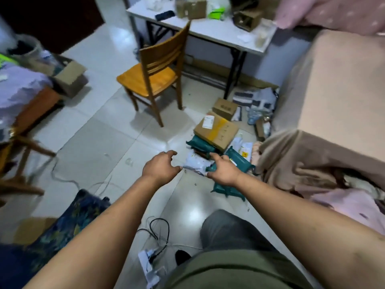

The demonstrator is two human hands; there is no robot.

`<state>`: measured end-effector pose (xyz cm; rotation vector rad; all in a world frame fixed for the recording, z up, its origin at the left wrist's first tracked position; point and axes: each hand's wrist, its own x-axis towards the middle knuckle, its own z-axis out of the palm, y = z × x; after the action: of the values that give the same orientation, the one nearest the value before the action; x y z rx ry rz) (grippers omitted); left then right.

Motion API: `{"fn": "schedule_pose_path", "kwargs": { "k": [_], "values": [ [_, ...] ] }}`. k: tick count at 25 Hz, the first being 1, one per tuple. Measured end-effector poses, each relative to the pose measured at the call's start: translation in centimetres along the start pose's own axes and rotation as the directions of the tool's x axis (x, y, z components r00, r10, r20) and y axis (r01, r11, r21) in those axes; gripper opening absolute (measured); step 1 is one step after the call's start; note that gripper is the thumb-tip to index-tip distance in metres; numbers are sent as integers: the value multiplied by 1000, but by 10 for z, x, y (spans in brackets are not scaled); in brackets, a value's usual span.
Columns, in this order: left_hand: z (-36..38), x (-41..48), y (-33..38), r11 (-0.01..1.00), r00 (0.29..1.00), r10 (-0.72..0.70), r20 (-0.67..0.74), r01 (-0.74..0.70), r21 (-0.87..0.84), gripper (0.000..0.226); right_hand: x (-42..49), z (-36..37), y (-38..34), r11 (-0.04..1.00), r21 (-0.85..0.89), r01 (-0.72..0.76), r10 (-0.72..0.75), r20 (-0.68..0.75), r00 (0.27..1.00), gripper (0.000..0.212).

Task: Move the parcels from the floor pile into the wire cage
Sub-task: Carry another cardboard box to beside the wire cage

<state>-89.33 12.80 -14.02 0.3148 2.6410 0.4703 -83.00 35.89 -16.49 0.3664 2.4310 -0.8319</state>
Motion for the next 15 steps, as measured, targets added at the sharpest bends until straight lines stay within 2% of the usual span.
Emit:
{"fn": "schedule_pose_path", "kwargs": {
  "k": [3,8,13,15],
  "values": [
    [10,48,38,994,993,97,67,-100,45,66,12,-12,37,990,86,-112,116,-44,992,90],
    [27,140,89,977,977,174,121,-187,101,76,60,-43,92,949,206,-237,254,-58,966,90],
    [25,231,112,974,976,133,172,-161,157,80,129,-92,118,925,262,-274,294,-41,955,92],
    [20,259,113,989,977,85,193,-106,103,78,153,-111,116,928,272,-256,282,-59,958,90]
  ]
}}
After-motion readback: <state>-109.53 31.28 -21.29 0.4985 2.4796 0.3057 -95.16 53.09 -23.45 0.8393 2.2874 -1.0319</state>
